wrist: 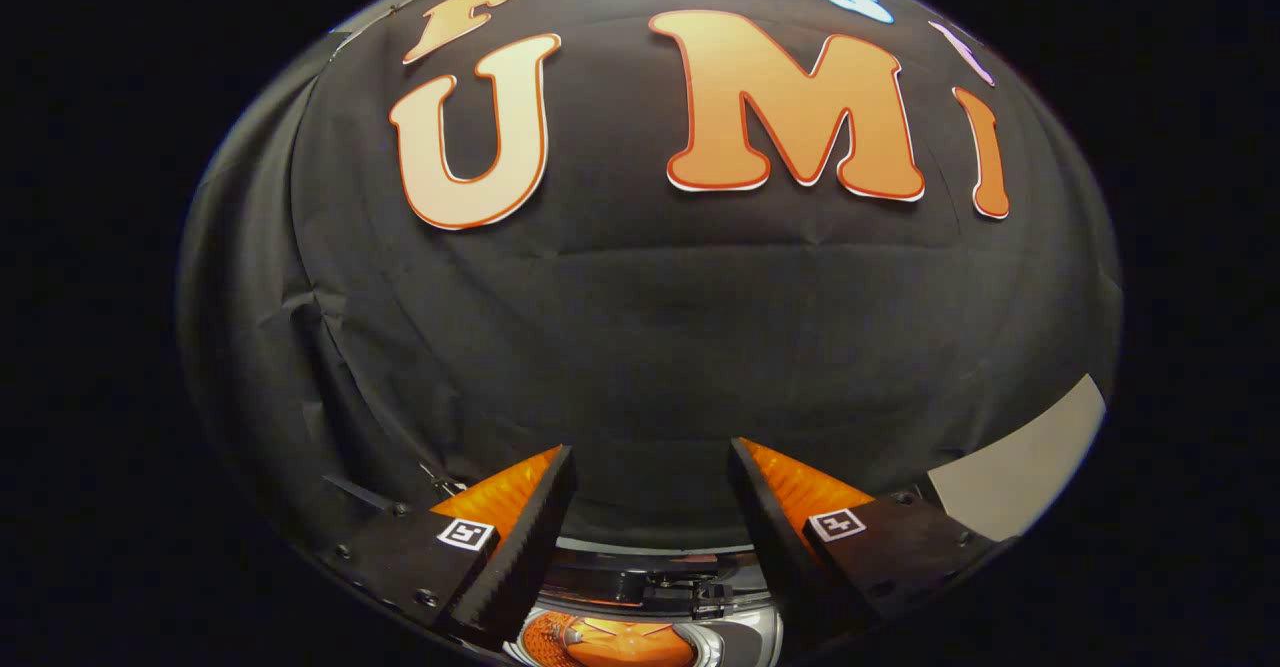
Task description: Put the clothes into the washing machine and then close the washing machine lid.
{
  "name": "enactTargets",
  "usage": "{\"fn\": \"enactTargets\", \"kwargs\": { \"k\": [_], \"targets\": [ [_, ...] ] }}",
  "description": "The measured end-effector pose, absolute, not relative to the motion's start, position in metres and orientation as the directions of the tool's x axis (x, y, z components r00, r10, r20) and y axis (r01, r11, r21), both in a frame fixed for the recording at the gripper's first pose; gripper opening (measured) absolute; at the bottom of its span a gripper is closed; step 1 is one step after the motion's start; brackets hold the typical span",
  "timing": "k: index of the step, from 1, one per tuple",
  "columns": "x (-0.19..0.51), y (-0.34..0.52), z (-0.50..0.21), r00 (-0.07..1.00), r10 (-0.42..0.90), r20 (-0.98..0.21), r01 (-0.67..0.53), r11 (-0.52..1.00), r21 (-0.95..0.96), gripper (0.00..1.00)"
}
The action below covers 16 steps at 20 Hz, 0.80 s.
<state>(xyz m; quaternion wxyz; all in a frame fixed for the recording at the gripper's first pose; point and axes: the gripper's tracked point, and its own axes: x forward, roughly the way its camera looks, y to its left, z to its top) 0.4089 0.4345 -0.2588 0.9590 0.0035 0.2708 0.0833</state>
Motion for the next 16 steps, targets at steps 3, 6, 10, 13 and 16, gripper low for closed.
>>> {"fn": "enactTargets", "kwargs": {
  "k": [3,6,10,13,16],
  "targets": [
    [0.415,0.429,-0.275,0.824,0.126,-0.552,-0.139,0.99,0.018,0.98],
    [0.419,0.426,-0.288,0.81,0.101,-0.577,-0.121,0.993,0.004,0.98],
    [0.419,0.422,-0.294,0.811,0.089,-0.578,-0.089,0.996,0.027,0.98],
    [0.419,0.422,-0.293,0.817,0.103,-0.568,-0.105,0.994,0.03,0.98],
    [0.424,0.422,-0.288,0.847,0.109,-0.52,-0.117,0.993,0.018,0.99]
  ]
}}
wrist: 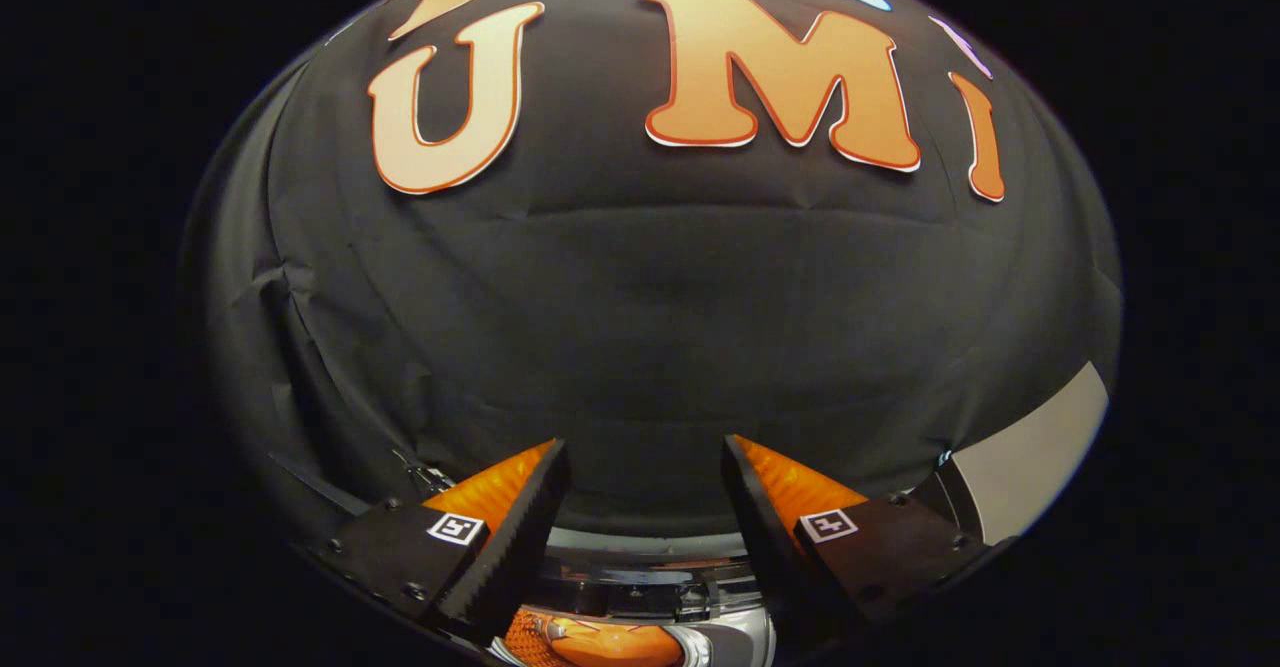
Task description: Put the clothes into the washing machine and then close the washing machine lid.
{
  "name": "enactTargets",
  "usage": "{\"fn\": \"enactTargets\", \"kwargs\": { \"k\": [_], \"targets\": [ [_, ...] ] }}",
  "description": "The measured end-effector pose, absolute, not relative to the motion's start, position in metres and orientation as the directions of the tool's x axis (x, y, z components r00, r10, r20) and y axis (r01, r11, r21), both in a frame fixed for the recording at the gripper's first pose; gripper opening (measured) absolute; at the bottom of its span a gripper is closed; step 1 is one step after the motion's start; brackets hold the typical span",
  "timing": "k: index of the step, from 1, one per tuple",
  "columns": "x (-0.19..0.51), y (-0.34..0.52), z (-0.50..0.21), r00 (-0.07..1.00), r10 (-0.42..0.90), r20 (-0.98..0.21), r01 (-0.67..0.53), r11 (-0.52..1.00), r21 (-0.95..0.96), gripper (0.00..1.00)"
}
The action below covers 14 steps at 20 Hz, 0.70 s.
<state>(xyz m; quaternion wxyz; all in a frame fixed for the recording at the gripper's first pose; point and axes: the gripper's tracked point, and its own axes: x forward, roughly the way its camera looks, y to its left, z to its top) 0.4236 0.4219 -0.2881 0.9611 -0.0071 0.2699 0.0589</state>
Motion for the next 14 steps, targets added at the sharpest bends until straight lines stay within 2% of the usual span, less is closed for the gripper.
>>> {"fn": "enactTargets", "kwargs": {
  "k": [3,9,14],
  "targets": [
    [0.425,0.42,-0.283,0.881,0.11,-0.46,-0.117,0.993,0.015,0.99],
    [0.415,0.417,-0.28,0.892,0.124,-0.435,-0.127,0.992,0.022,0.99],
    [0.374,0.414,-0.275,0.914,0.127,-0.384,-0.128,0.991,0.024,0.99]
  ]
}}
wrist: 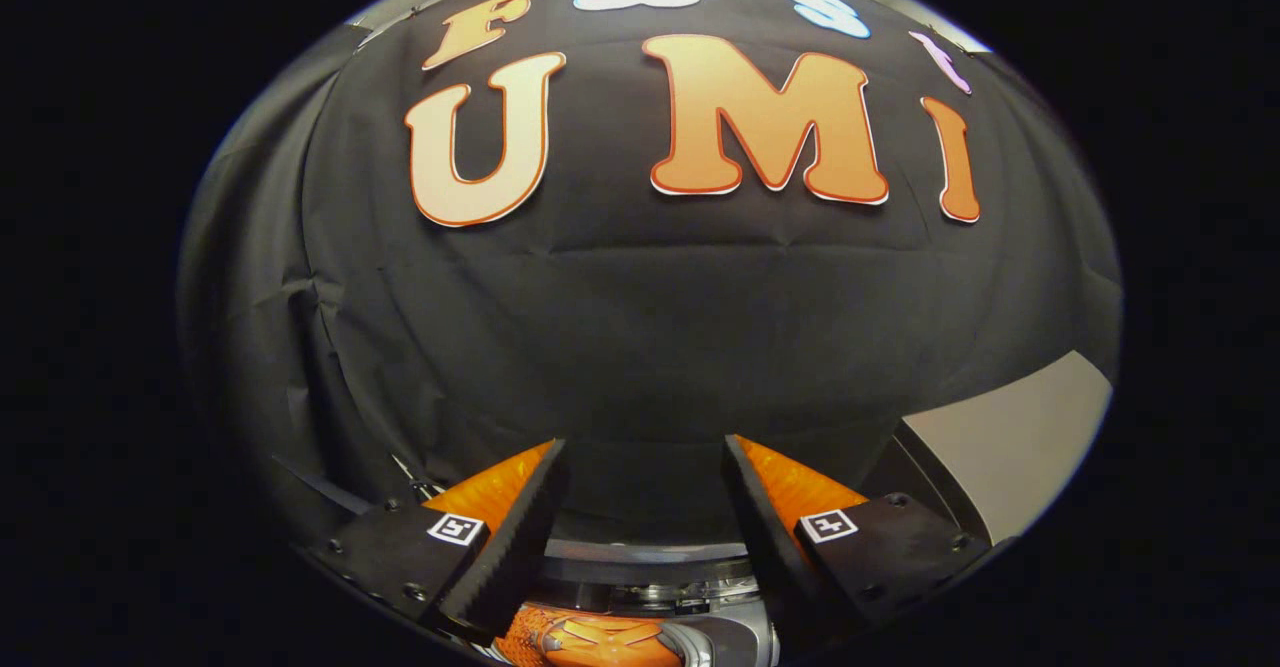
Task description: Put the clothes into the washing machine and then close the washing machine lid.
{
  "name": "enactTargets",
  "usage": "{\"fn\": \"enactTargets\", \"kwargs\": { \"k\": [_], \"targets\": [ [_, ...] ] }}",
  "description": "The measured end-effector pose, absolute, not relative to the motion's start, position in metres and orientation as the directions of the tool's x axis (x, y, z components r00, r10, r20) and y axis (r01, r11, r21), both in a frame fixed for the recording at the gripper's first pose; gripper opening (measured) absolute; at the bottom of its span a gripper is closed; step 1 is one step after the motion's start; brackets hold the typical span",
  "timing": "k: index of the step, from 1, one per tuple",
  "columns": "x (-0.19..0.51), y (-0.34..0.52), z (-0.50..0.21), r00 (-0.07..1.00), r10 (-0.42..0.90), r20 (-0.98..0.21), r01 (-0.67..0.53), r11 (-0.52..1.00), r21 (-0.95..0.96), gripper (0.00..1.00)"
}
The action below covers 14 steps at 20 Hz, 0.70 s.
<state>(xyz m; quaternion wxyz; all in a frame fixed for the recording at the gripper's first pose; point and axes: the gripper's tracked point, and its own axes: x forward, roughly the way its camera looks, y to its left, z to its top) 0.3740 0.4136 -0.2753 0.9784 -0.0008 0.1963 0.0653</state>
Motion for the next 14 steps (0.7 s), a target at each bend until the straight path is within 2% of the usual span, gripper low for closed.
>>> {"fn": "enactTargets", "kwargs": {
  "k": [14],
  "targets": [
    [0.282,0.407,-0.291,0.923,0.127,-0.364,-0.133,0.991,0.01,0.98]
  ]
}}
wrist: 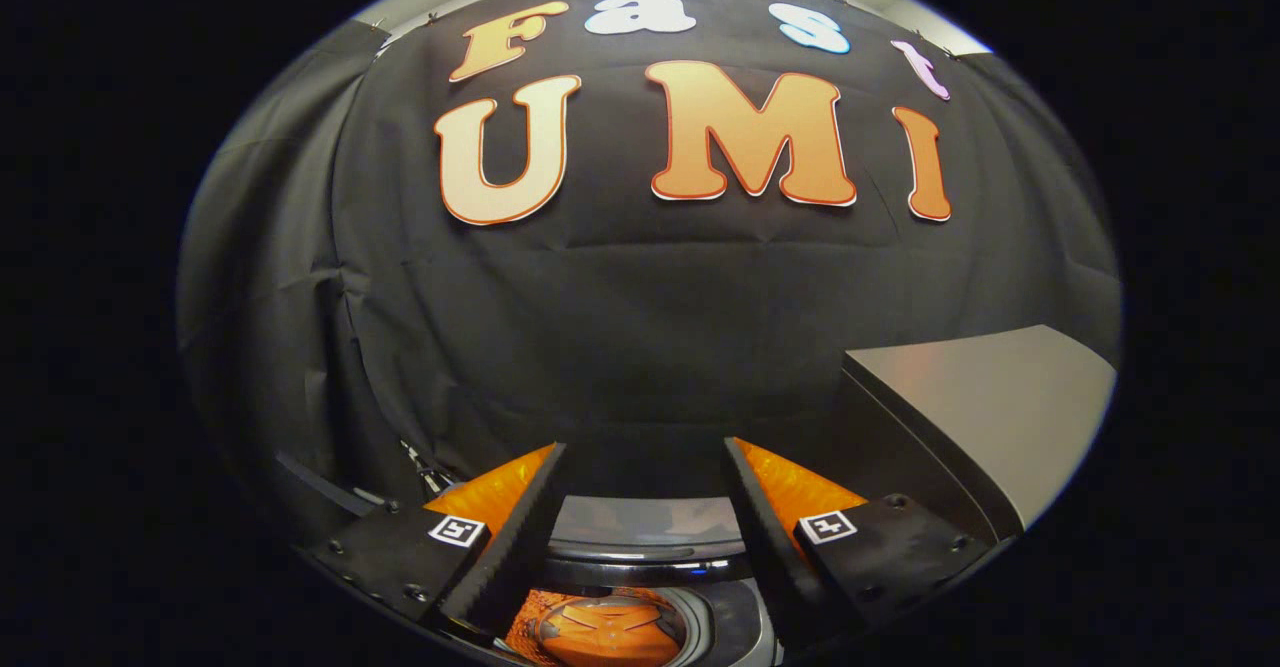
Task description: Put the clothes into the washing machine and then close the washing machine lid.
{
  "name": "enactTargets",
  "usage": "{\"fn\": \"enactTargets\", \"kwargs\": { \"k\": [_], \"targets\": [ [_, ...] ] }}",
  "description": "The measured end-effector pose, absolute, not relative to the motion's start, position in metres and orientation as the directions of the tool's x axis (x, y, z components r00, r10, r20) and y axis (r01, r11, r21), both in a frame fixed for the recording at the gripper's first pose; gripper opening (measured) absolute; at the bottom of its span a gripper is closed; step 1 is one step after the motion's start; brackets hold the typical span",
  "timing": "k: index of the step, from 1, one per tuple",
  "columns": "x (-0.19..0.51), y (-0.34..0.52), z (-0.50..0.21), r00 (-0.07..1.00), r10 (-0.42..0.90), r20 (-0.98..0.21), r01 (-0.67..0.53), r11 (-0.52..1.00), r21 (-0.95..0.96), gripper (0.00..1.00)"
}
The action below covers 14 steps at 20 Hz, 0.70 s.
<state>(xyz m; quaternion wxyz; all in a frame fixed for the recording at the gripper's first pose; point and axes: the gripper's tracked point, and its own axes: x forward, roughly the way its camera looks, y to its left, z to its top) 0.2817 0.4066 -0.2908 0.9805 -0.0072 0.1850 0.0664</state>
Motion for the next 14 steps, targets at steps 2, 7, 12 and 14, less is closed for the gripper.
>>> {"fn": "enactTargets", "kwargs": {
  "k": [2,7,12,14],
  "targets": [
    [0.267,0.406,-0.301,0.916,0.138,-0.378,-0.142,0.99,0.018,0.98],
    [0.224,0.393,-0.345,0.88,0.138,-0.455,-0.147,0.989,0.017,0.98],
    [0.213,0.395,-0.362,0.86,0.141,-0.49,-0.158,0.987,0.008,0.99],
    [0.215,0.401,-0.359,0.864,0.148,-0.481,-0.166,0.986,0.004,0.99]
  ]
}}
